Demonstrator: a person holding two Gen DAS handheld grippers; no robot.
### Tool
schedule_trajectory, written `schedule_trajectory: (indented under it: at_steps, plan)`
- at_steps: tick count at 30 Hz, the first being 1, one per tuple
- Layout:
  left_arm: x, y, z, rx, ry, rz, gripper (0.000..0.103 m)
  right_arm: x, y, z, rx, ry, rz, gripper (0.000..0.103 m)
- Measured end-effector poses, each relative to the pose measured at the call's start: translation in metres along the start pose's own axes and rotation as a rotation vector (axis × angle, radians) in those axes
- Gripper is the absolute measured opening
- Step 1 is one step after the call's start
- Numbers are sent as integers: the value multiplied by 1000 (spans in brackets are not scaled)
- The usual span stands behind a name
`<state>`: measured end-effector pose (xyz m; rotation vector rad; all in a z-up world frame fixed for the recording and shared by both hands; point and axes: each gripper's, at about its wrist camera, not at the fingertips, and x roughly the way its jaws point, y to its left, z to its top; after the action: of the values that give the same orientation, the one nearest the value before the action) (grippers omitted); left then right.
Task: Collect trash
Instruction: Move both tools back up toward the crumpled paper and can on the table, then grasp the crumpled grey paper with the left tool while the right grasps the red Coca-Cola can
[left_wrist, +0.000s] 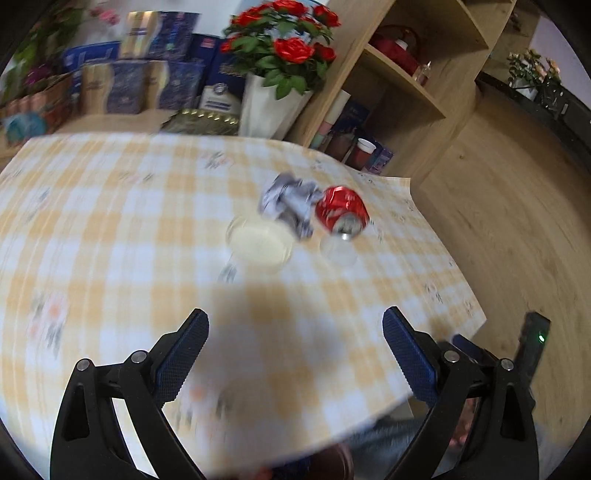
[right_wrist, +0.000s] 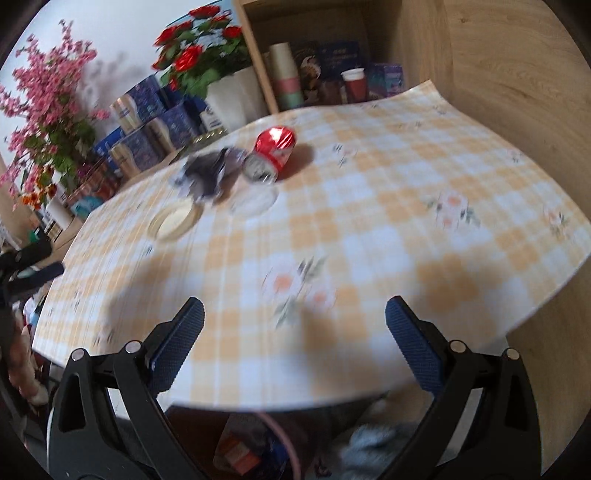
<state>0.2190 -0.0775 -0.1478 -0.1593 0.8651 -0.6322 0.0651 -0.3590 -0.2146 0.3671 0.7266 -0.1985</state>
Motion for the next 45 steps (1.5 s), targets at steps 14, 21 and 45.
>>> schedule_trajectory:
  at_steps: [14, 21, 45]
  plan:
    - [189, -12, 109, 133, 150, 148, 83, 43, -44, 65, -14, 6, -29, 97]
    - [212, 0, 112, 103, 186, 111, 34, 67, -47, 89, -22, 34, 40, 97]
    - [22, 46, 106, -22, -203, 2, 16, 234, 7, 190, 10, 242, 149, 75]
